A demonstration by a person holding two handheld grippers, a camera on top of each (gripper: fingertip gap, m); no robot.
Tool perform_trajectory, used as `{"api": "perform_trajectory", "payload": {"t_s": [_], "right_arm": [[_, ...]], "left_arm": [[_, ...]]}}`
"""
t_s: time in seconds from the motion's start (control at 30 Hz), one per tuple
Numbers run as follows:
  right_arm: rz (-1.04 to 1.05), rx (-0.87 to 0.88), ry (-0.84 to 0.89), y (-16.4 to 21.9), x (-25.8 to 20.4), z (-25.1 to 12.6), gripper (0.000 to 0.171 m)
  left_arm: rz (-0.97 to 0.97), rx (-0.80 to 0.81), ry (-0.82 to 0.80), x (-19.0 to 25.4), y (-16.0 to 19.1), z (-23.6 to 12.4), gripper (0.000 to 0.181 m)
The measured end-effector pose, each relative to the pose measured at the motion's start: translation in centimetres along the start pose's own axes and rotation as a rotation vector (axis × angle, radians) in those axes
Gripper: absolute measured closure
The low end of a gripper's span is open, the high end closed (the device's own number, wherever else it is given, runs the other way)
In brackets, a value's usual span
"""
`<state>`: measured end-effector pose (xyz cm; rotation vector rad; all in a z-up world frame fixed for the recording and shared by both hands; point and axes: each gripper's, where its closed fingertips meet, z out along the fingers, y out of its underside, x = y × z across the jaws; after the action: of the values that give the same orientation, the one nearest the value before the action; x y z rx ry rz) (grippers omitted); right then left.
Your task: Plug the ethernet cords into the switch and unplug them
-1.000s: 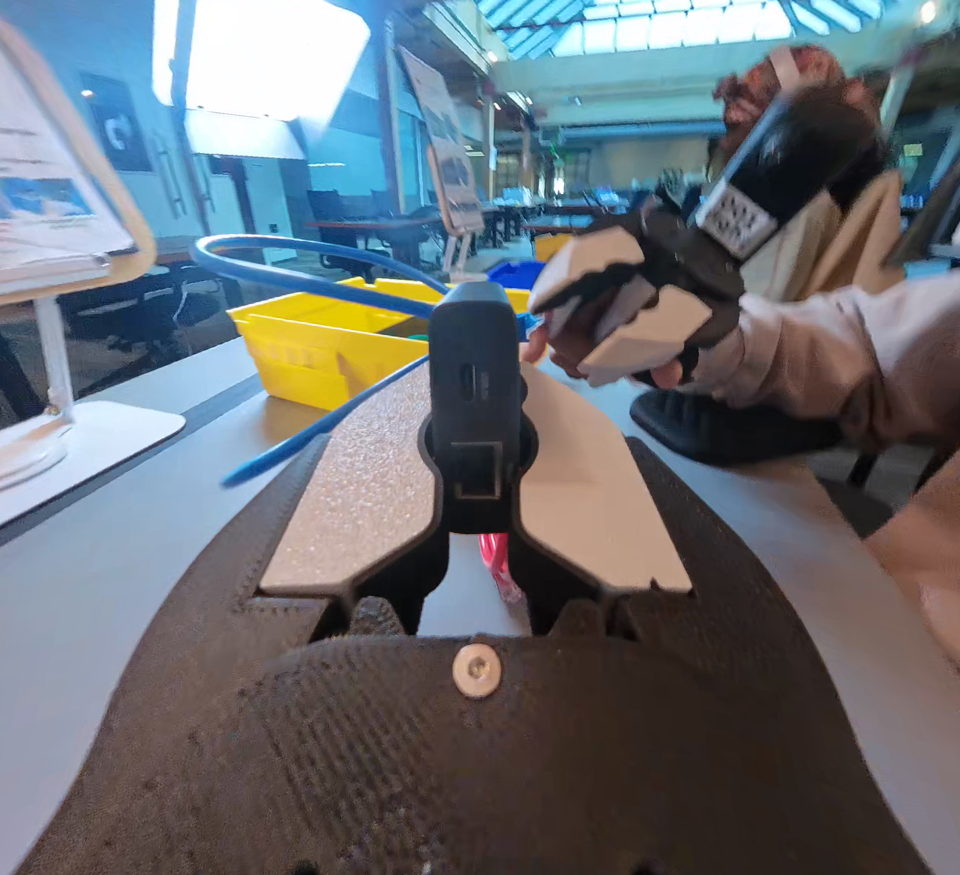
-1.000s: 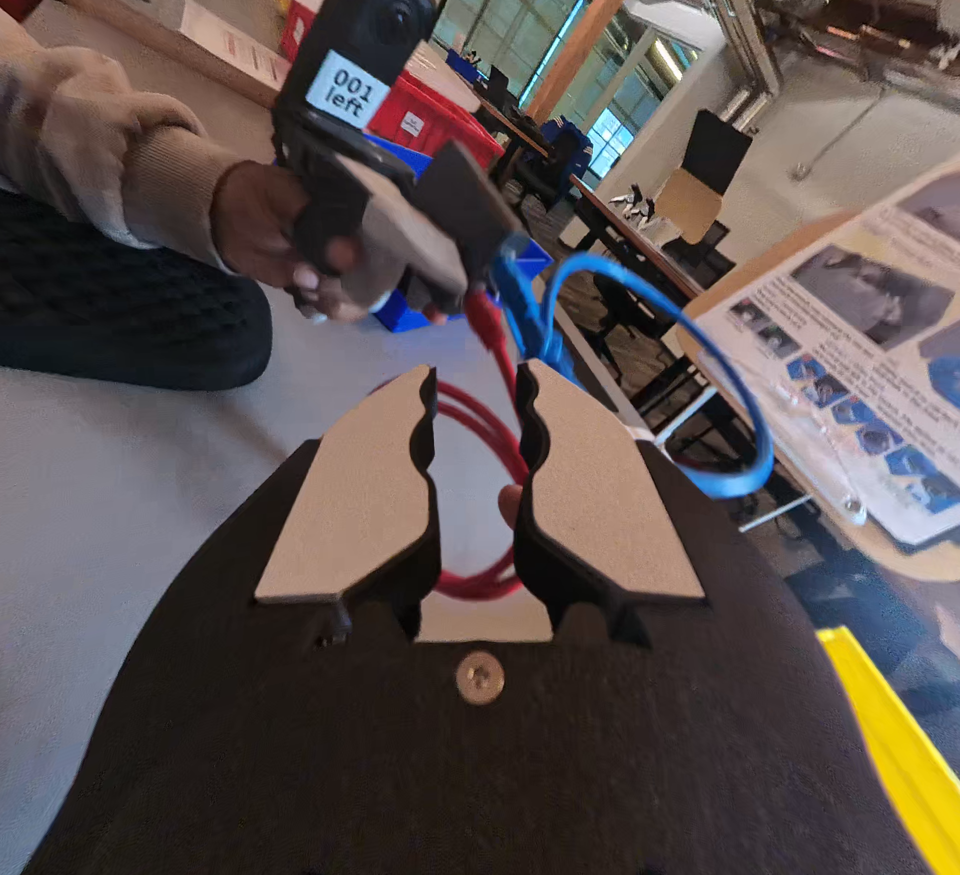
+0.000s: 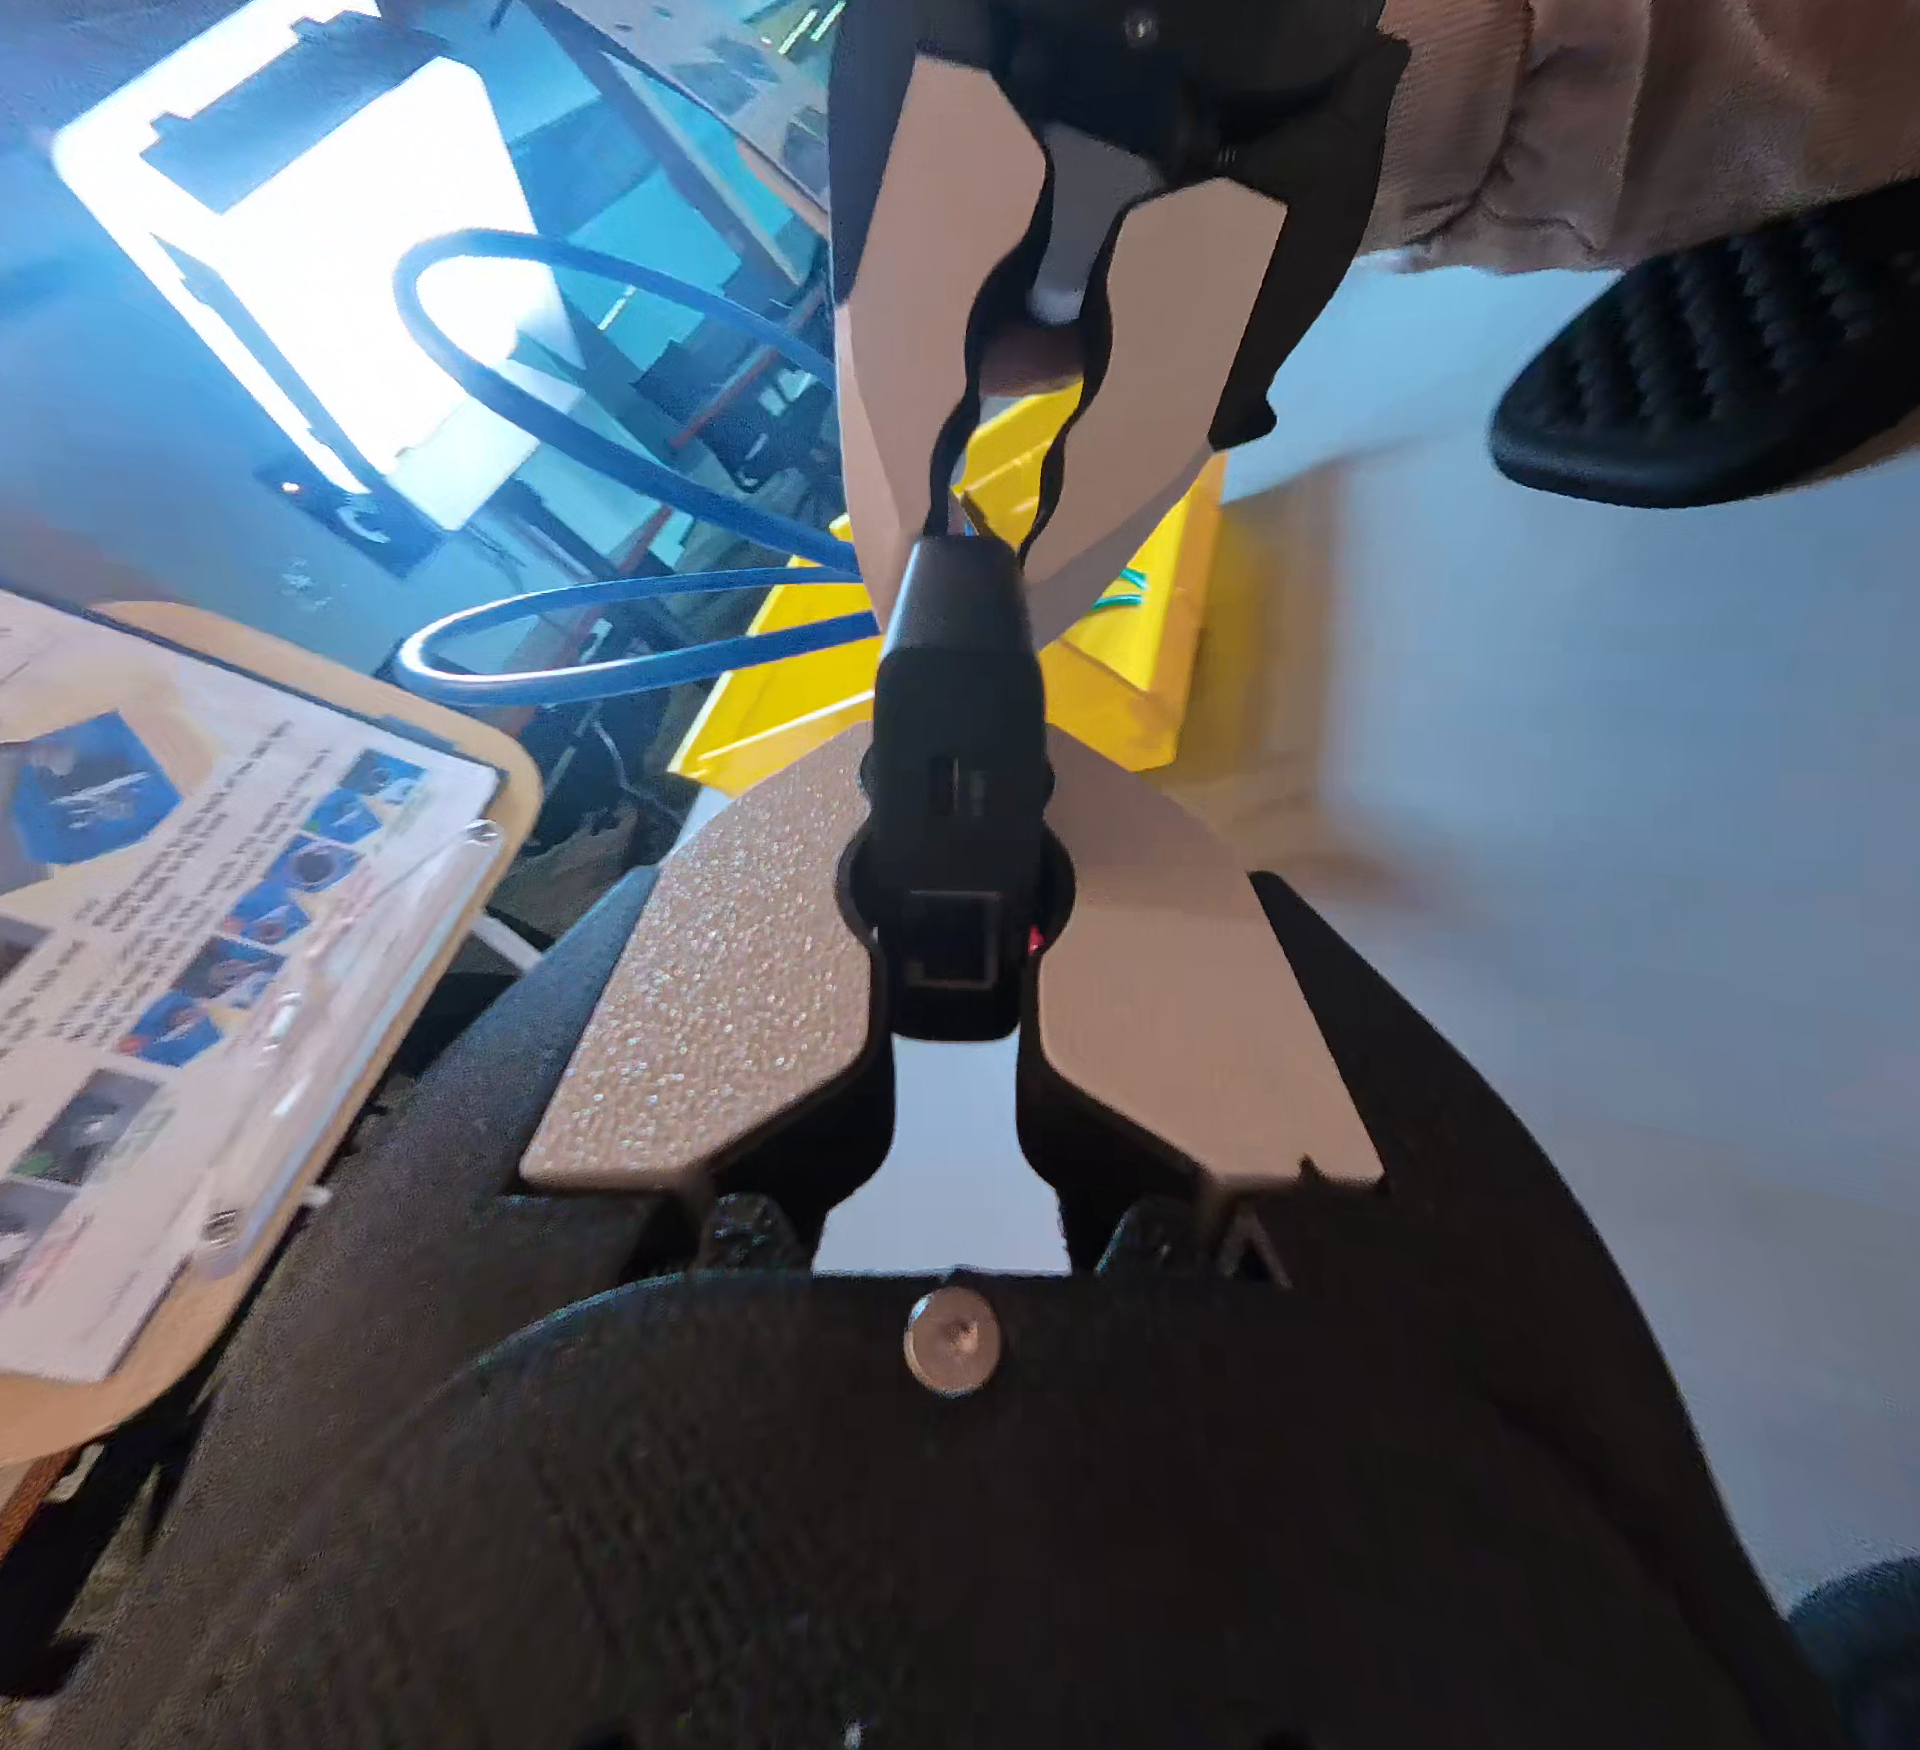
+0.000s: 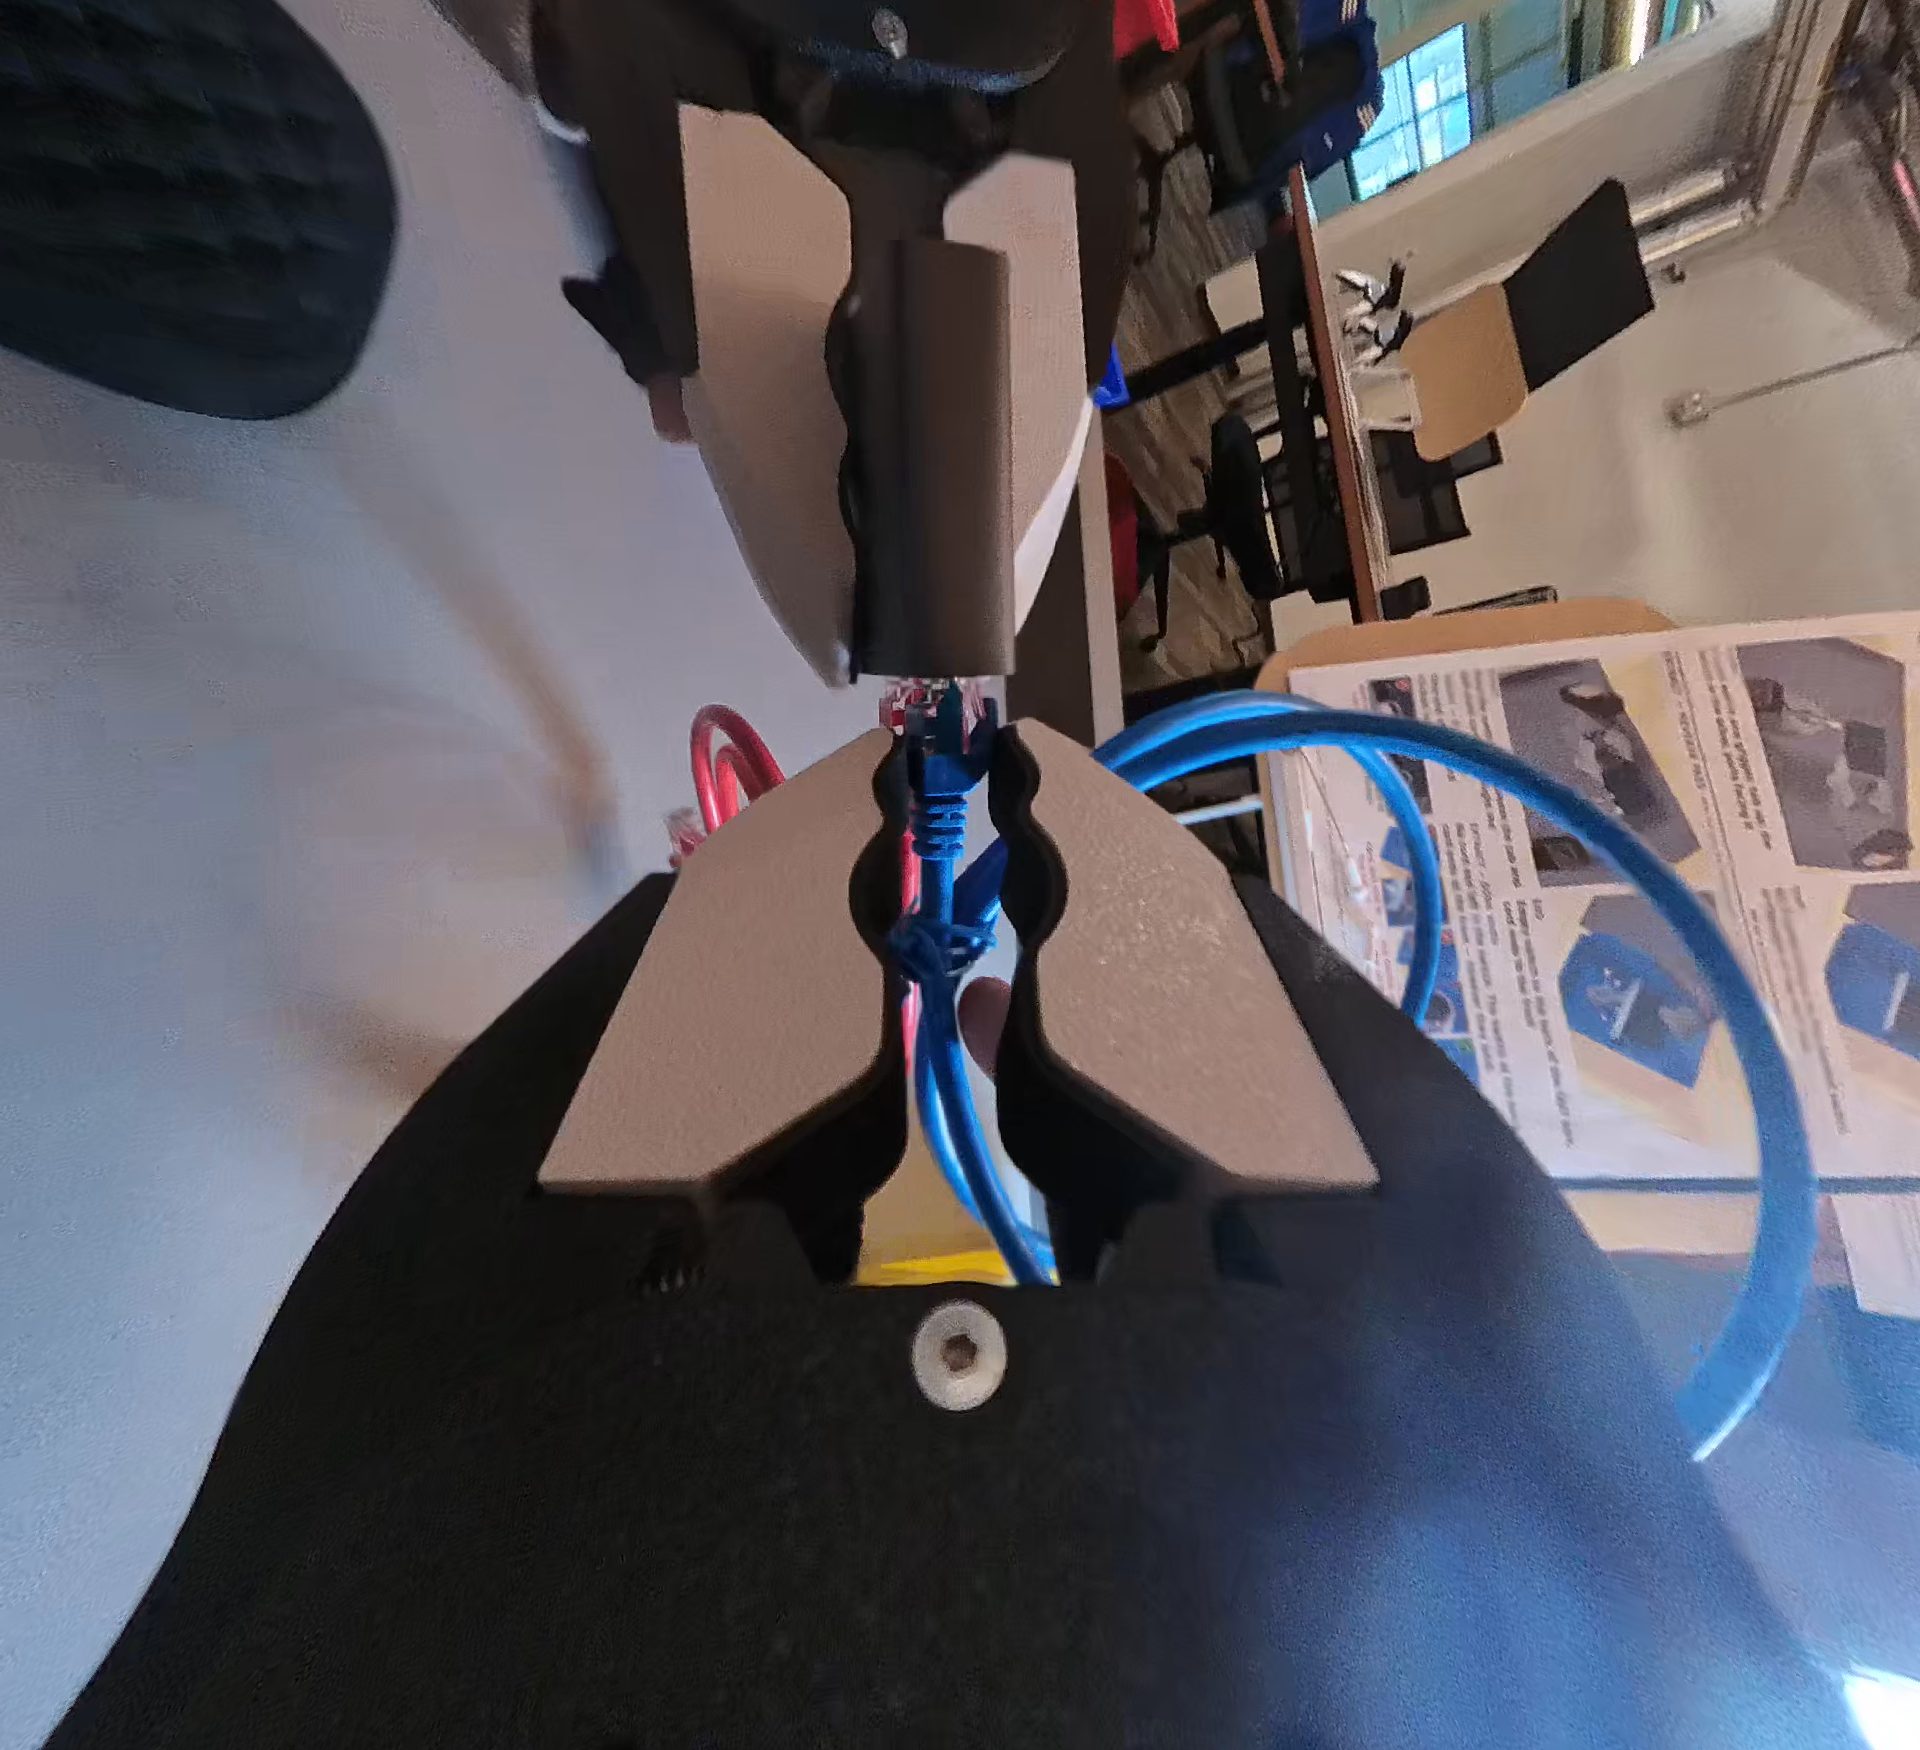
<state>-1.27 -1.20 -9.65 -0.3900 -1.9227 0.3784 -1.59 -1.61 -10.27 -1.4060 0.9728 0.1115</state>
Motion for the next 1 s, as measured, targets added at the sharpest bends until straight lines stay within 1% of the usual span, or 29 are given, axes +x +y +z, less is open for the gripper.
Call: {"api": "perform_trajectory", "payload": {"t_s": [0.07, 0.1, 0.2, 0.27, 0.33, 0.4, 0.5, 0.7, 0.77, 0.83, 1.0], "right_arm": [[0.028, -0.044, 0.012, 1.0, 1.6, 0.3, 0.156], [0.033, -0.055, 0.023, 1.3, 2.0, 0.5, 0.157], [-0.003, -0.097, 0.023, 1.6, 1.4, 1.5, 0.157], [-0.020, -0.127, 0.013, 2.0, 0.8, 2.0, 0.157], [-0.020, -0.121, -0.005, 2.1, 0.2, 1.9, 0.157], [0.009, -0.071, -0.055, 1.9, -0.7, 1.5, 0.157], [-0.018, -0.074, -0.053, 2.1, -1.2, 1.5, 0.156], [0.027, -0.023, -0.063, 1.8, -1.7, 1.7, 0.157], [0.068, 0.028, -0.094, 1.2, -2.1, 1.7, 0.158], [0.078, 0.035, -0.121, 1.3, -2.4, 1.8, 0.157], [0.102, 0.107, -0.178, 0.1, -3.3, 1.4, 0.157]], "left_arm": [[0.005, -0.026, -0.031, -1.6, -0.7, -0.4, 0.159], [0.029, -0.069, -0.040, -2.0, -0.7, -0.5, 0.157], [0.202, -0.276, -0.005, -1.9, 1.0, -0.2, 0.158], [0.265, -0.353, 0.022, -1.4, 2.1, 0.1, 0.158], [0.271, -0.343, 0.040, -0.9, 2.4, 0.4, 0.159], [0.259, -0.308, 0.069, -0.1, 2.3, 0.4, 0.159], [0.287, -0.325, 0.079, 0.3, 2.5, 0.5, 0.159], [0.228, -0.274, 0.096, 0.8, 2.8, 0.4, 0.160], [0.177, -0.231, 0.113, 1.4, 2.5, 0.7, 0.160], [0.192, -0.228, 0.128, 1.6, 2.7, 0.8, 0.160], [0.194, -0.184, 0.240, 2.6, 2.2, -0.1, 0.159]]}}
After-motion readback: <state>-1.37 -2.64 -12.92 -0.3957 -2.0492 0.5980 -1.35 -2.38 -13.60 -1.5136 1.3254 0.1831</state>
